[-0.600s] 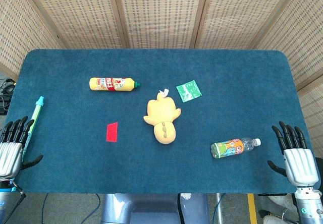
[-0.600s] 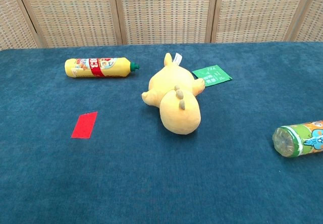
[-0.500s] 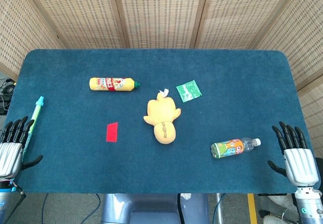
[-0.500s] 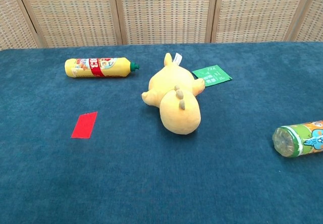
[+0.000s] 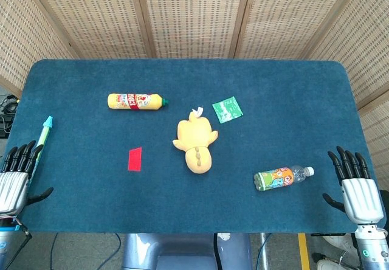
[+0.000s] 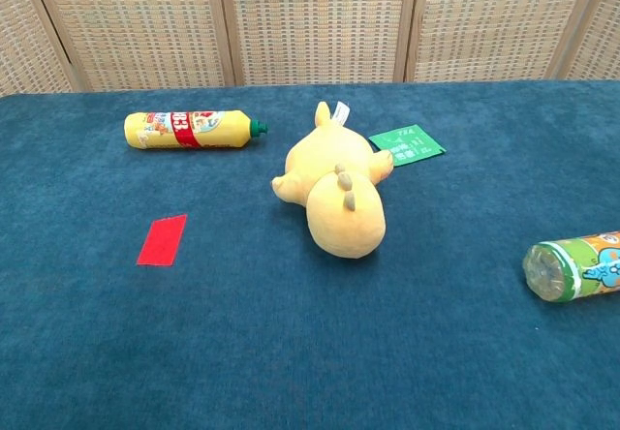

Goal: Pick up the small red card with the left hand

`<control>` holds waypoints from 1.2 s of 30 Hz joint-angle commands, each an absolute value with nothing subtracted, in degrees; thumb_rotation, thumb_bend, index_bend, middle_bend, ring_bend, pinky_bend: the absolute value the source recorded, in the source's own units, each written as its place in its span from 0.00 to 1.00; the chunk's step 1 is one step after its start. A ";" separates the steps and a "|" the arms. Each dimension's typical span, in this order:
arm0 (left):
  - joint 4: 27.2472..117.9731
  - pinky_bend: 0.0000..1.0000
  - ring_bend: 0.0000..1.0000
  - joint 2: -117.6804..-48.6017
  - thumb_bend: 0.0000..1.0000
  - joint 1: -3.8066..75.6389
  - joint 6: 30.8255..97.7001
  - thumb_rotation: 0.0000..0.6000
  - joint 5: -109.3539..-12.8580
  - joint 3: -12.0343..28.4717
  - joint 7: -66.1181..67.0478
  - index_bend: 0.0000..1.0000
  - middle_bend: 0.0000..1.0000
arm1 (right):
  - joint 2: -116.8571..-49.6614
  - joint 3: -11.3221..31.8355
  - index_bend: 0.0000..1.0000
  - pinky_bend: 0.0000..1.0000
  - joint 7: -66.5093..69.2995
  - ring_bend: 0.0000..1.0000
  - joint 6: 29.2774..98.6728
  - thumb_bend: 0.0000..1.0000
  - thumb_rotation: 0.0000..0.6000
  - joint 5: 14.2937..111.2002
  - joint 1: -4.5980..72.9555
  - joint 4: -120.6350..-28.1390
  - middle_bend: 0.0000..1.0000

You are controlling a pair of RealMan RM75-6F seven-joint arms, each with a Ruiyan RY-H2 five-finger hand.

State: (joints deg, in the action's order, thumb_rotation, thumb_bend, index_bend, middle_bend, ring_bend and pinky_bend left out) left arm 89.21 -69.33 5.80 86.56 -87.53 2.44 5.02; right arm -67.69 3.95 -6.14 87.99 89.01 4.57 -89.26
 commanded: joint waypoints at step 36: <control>88.14 0.00 0.00 -83.62 0.31 20.08 67.79 1.00 -78.26 8.13 20.03 0.00 0.00 | -66.75 3.29 0.00 0.00 -4.66 0.00 86.46 0.00 1.00 88.85 4.79 -90.04 0.00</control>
State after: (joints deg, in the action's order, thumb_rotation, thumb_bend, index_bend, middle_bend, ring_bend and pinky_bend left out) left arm 89.04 -81.59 18.15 70.39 -80.14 7.44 18.02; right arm -66.78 3.27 -4.71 86.50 88.90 4.77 -90.04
